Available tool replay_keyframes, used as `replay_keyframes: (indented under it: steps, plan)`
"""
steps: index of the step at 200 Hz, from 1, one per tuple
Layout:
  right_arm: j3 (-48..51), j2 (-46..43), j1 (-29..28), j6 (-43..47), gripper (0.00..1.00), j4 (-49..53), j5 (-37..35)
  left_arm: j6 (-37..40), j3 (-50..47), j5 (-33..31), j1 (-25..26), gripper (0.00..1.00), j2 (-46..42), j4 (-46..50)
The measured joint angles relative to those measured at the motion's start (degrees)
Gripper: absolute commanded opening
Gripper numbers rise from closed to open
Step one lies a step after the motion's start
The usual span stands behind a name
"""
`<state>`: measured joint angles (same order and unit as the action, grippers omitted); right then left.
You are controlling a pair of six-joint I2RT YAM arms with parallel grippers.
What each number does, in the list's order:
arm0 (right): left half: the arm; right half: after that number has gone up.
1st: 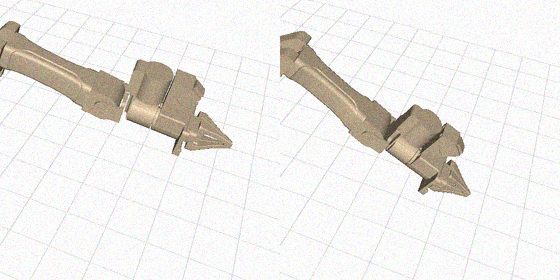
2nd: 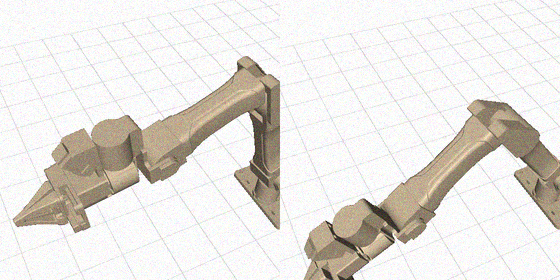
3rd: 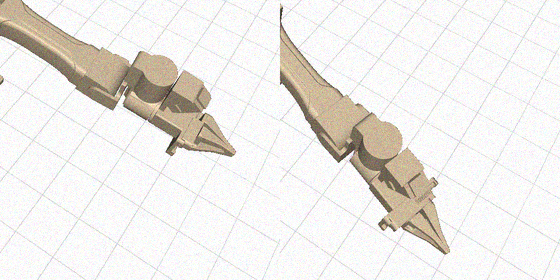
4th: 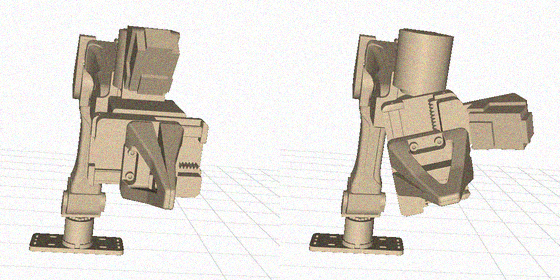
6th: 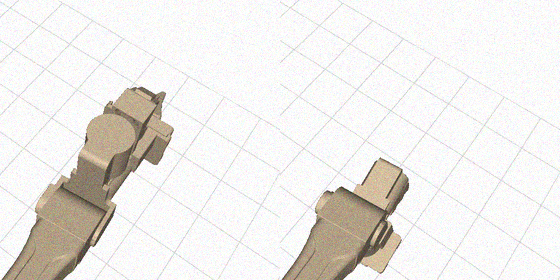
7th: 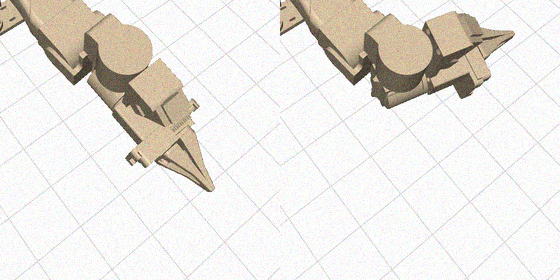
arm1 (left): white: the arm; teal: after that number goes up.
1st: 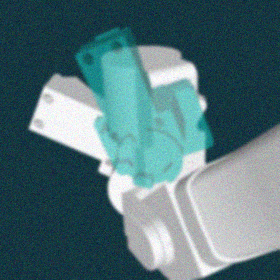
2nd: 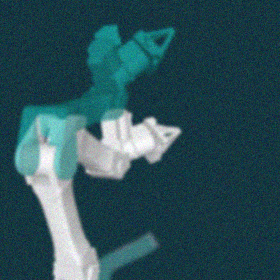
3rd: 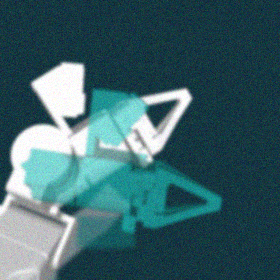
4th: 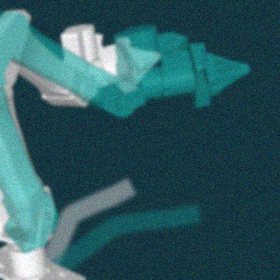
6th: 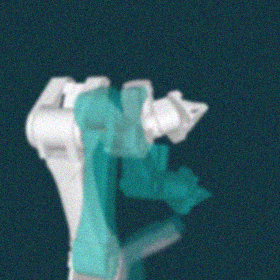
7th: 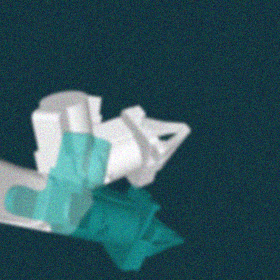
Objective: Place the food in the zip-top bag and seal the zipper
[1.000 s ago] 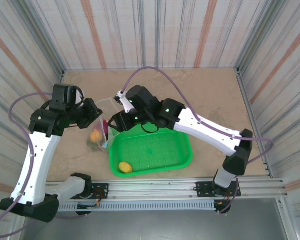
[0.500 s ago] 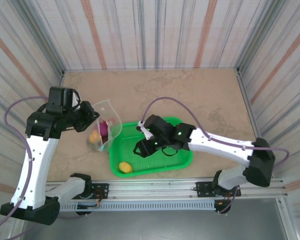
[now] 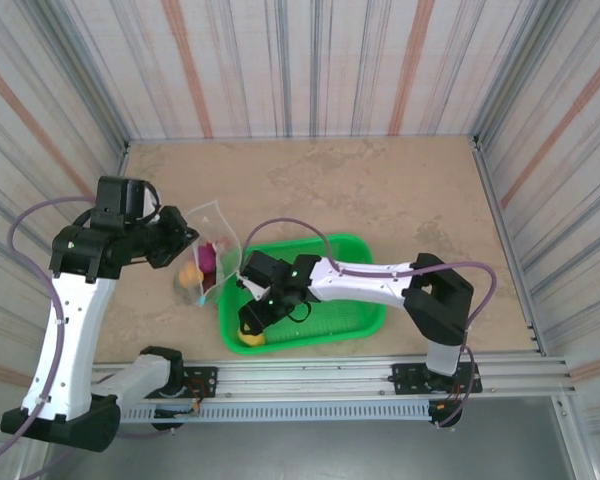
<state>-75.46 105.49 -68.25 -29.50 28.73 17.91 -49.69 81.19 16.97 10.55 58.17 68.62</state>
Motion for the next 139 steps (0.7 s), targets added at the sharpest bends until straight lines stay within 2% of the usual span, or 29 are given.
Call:
replay_keyframes:
  steps: [44,122,139]
  plan:
    - [-0.6,3.6,-0.7,0.0,0.73,0.7,-0.1,0.2,0.0,0.0,-0.1,0.0,0.0,0.4]
    - [-0.8,5.1,-1.4,0.0,0.48,-0.4,-0.5,0.2,-0.7,0.7,-0.1,0.0,0.1,0.3]
    - [-0.7,5.0,-1.0,-0.1,0.45,-1.5,-0.2,0.2,-0.9,1.1,-0.1,0.0,0.0,0.2]
